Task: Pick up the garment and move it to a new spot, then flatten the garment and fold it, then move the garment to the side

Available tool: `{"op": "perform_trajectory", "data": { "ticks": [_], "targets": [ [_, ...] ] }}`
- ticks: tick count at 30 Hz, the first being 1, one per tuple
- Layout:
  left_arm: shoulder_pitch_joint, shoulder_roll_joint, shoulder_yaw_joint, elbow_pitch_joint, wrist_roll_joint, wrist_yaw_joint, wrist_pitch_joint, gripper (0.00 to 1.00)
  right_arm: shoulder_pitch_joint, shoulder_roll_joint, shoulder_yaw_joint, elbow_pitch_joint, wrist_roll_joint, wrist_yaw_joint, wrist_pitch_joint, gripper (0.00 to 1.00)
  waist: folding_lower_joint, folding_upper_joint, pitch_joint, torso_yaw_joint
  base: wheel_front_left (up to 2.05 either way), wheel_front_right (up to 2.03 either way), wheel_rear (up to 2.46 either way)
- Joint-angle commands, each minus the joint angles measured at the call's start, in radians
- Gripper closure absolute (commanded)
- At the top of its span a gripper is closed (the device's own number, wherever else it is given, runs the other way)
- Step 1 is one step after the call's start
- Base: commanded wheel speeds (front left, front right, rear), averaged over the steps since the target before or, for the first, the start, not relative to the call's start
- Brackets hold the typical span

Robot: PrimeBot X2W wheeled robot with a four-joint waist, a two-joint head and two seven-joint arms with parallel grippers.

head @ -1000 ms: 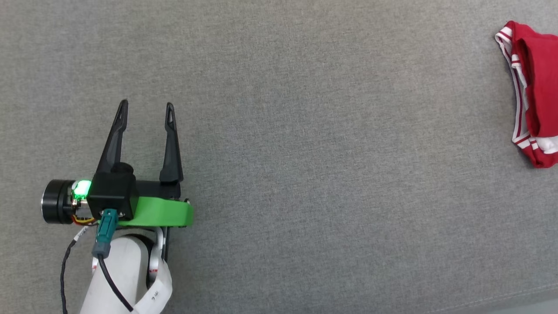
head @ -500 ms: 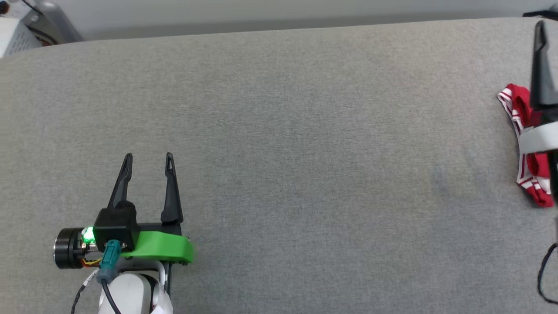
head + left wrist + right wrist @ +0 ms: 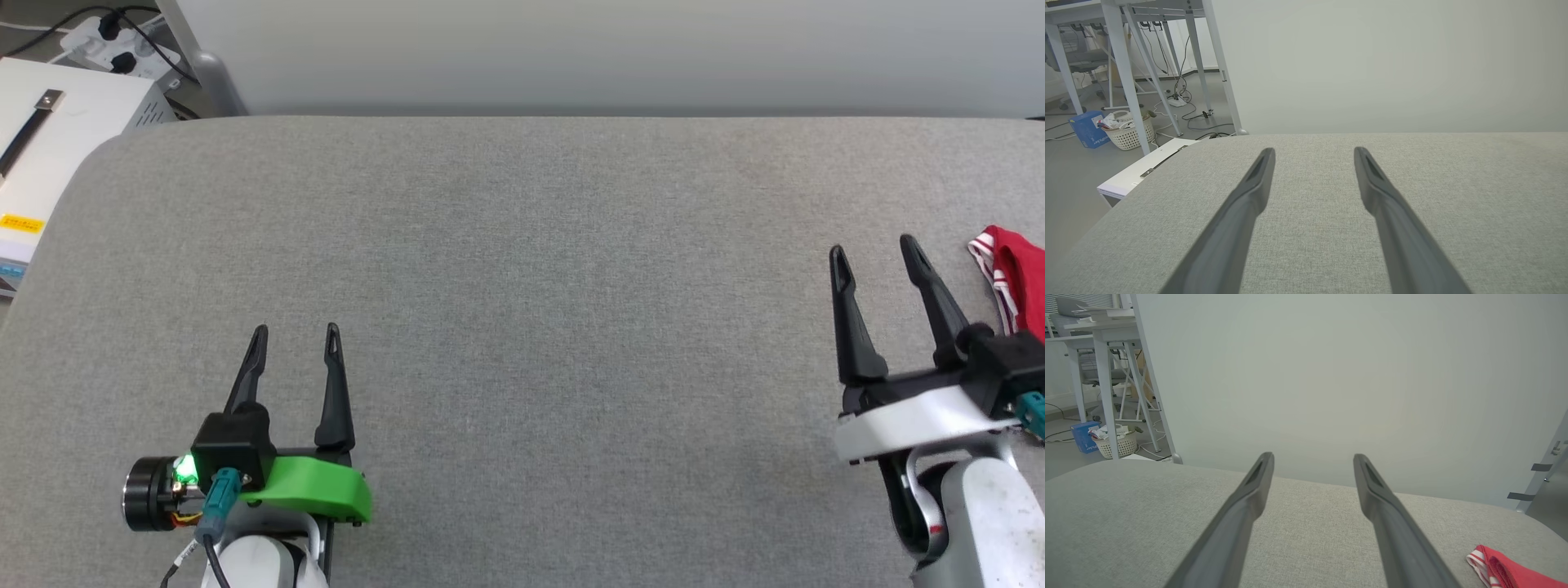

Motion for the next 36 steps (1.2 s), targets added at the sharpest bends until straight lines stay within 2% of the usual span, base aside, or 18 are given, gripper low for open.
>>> {"op": "perform_trajectory", "data": {
  "ticks": [1,11,23,24,36],
  "targets": [
    [0.018,-0.004,0.003,0.006,-0.007,-0.008,-0.006,0.0,0.032,0.007,-0.008,-0.006,0.011,-0.001,-0.005,0.0,0.0001,0.0,-0.021,0.011,0.0,0.0,0.0],
    [0.058,-0.009,0.007,0.03,-0.016,-0.03,-0.006,0.0,0.192,0.036,-0.023,-0.044,0.028,-0.001,-0.005,0.0,0.0001,0.0,-0.073,0.011,0.0,0.0,0.0],
    [0.084,-0.016,0.008,0.046,-0.015,-0.039,-0.006,0.0,0.246,0.041,-0.017,-0.034,0.044,-0.001,0.0,0.0,0.0001,0.0,-0.105,0.009,0.0,0.0,0.0],
    [0.068,-0.011,0.007,0.043,-0.01,-0.035,0.0,1.0,0.236,0.04,-0.016,-0.036,0.037,0.0,0.001,1.0,0.0001,0.0,-0.104,0.008,0.0,0.0,0.0],
    [0.069,-0.014,0.01,0.034,-0.002,-0.035,0.021,1.0,0.233,0.042,-0.016,-0.038,0.024,0.0,0.021,1.0,0.0001,0.0,-0.108,0.006,0.0,0.0,0.0]
  ]
}}
